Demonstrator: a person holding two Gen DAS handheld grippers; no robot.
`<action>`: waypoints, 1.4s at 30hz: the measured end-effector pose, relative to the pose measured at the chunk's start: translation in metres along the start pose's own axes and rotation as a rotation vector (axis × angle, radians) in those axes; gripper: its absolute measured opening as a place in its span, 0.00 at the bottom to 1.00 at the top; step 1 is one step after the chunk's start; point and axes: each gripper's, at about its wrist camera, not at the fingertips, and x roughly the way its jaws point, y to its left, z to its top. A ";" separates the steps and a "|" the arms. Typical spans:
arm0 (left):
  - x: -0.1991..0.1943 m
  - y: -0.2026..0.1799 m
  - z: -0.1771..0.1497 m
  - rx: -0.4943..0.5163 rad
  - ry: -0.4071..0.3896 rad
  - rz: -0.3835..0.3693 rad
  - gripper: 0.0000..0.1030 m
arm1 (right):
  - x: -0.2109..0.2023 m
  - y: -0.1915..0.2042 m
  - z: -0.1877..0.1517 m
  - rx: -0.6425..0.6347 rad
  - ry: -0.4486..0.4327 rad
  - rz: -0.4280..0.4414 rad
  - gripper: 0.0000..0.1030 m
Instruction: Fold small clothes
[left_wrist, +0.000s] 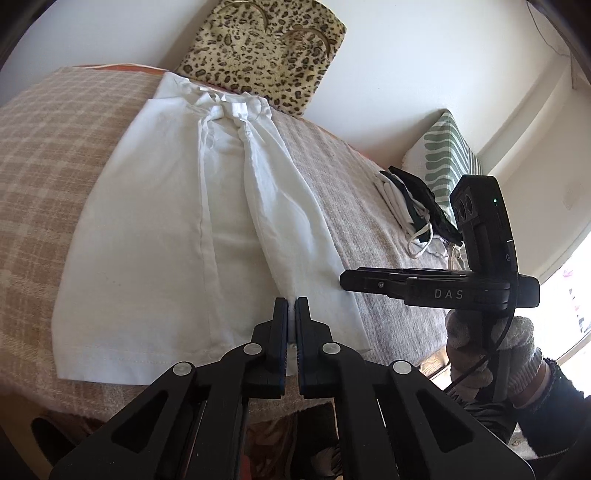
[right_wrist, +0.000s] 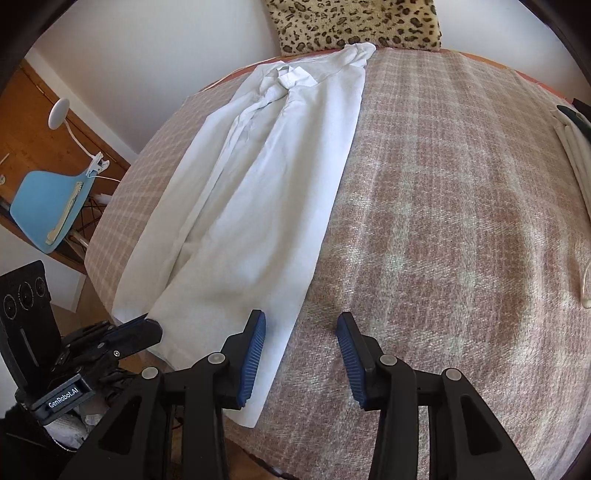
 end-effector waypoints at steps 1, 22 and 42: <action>-0.002 0.001 -0.002 0.006 -0.006 0.013 0.03 | 0.000 0.002 -0.002 -0.017 -0.003 -0.012 0.42; -0.037 0.005 0.003 0.110 0.012 0.110 0.24 | -0.011 0.033 -0.006 -0.220 -0.094 -0.162 0.26; -0.067 0.097 0.050 -0.001 -0.082 0.251 0.28 | 0.092 0.030 0.201 -0.044 -0.118 -0.189 0.28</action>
